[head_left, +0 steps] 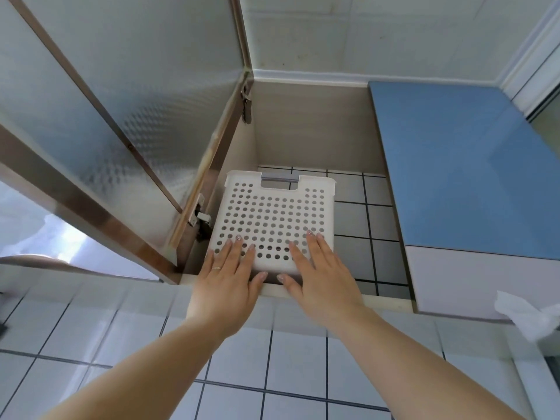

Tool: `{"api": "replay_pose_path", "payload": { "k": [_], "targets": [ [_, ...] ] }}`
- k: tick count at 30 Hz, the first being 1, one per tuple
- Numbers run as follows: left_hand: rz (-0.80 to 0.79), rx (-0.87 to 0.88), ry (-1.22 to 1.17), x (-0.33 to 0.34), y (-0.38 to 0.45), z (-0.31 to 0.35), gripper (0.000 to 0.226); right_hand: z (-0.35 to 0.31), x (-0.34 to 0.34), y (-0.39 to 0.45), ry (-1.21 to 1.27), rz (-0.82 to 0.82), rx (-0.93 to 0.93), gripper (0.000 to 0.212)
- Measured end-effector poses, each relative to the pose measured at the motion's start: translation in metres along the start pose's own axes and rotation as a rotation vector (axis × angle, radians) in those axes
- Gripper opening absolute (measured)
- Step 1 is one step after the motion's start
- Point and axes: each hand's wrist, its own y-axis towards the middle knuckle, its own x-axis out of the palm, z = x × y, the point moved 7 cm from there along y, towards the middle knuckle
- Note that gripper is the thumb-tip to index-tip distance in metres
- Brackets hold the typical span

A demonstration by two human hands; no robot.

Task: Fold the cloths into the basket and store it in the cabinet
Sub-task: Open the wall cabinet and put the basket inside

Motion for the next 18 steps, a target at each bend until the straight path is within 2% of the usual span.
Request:
{"api": "replay_pose_path", "payload": {
  "k": [5, 12, 15, 18],
  "targets": [
    [-0.035, 0.0, 0.004, 0.005, 0.0, -0.001, 0.083, 0.0, 0.004, -0.001, -0.011, -0.042, -0.01, 0.08],
    [-0.133, 0.001, -0.059, -0.005, -0.002, -0.005, 0.065, -0.002, -0.004, 0.003, -0.083, -0.176, 0.007, 0.078],
    [-0.112, 0.038, -0.327, -0.029, -0.026, 0.002, 0.061, -0.014, -0.022, -0.004, -0.061, -0.094, -0.048, 0.074],
    [-0.139, 0.012, -0.659, -0.063, -0.076, 0.004, 0.055, -0.037, -0.038, -0.028, -0.112, 0.026, -0.225, 0.074]
  ]
}}
